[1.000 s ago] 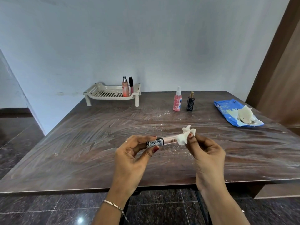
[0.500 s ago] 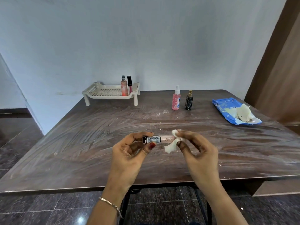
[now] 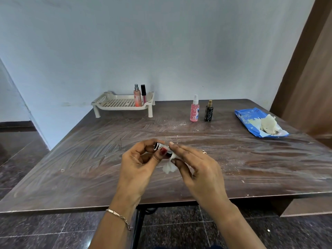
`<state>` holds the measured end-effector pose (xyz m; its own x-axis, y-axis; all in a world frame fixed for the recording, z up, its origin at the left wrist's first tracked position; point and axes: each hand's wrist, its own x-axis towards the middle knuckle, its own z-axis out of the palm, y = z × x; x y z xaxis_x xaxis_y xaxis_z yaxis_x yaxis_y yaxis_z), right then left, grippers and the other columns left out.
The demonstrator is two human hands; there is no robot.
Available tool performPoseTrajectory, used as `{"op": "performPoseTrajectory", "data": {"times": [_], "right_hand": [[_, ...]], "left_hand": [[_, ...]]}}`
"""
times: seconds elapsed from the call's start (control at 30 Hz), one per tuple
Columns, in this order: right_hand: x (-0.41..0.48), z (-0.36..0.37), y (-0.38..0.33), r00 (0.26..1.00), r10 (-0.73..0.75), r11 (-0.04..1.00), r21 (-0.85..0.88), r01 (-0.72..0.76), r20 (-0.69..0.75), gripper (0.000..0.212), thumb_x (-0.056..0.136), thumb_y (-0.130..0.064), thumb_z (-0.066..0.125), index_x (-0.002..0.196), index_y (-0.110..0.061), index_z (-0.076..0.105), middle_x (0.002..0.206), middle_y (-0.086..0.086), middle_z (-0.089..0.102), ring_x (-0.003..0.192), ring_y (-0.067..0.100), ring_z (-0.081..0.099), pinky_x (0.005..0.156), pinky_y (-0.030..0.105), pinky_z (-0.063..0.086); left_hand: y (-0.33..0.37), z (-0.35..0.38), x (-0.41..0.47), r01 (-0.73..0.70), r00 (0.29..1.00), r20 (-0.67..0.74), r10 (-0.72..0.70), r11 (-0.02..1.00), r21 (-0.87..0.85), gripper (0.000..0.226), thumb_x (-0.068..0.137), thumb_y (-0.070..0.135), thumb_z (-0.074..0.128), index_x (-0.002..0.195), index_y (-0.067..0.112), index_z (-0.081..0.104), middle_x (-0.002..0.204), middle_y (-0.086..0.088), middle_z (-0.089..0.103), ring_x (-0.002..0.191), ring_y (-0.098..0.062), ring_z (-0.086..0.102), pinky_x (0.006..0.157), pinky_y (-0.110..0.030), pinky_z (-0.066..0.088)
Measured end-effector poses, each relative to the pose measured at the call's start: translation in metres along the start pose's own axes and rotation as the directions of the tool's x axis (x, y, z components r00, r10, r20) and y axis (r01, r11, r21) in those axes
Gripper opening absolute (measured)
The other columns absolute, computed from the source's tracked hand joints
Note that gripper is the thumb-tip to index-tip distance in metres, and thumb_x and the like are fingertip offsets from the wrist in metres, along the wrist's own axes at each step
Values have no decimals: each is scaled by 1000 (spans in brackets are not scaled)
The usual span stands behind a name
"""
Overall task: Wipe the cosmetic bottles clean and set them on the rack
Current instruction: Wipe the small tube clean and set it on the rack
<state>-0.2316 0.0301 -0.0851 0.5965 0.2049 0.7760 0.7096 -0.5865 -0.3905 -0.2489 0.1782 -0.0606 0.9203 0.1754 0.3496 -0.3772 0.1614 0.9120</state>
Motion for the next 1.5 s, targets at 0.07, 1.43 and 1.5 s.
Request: {"op": "performPoseTrajectory", "data": {"times": [0.07,1.43,1.5], "right_hand": [[-2,1,1,1000,18,1000,16,-18,14,42,85,-18,69,126,-24,60,116,-7,68,104,6,63,81,31,56],[5,10,-38,702,698,342,794,-502,143,24,71,4,76,90,-9,73,84,3,76,81,14,72,69,19,55],[8,7,-37,708,685,316,805,-502,172,25,71,5,75,93,-8,72,86,3,75,83,14,72,69,18,54]], "left_hand": [[0,-2,1,12,1000,-12,-13,1000,-16,23,70,15,68,92,9,68,79,-1,74,78,-19,73,72,-18,54],[-11,19,-7,149,988,58,-144,986,-81,19,83,25,63,98,13,69,100,-4,73,93,-16,68,85,-32,54],[-11,17,-6,150,988,56,-145,984,-100,16,88,23,57,94,20,72,97,-1,73,92,-12,68,80,-25,55]]}}
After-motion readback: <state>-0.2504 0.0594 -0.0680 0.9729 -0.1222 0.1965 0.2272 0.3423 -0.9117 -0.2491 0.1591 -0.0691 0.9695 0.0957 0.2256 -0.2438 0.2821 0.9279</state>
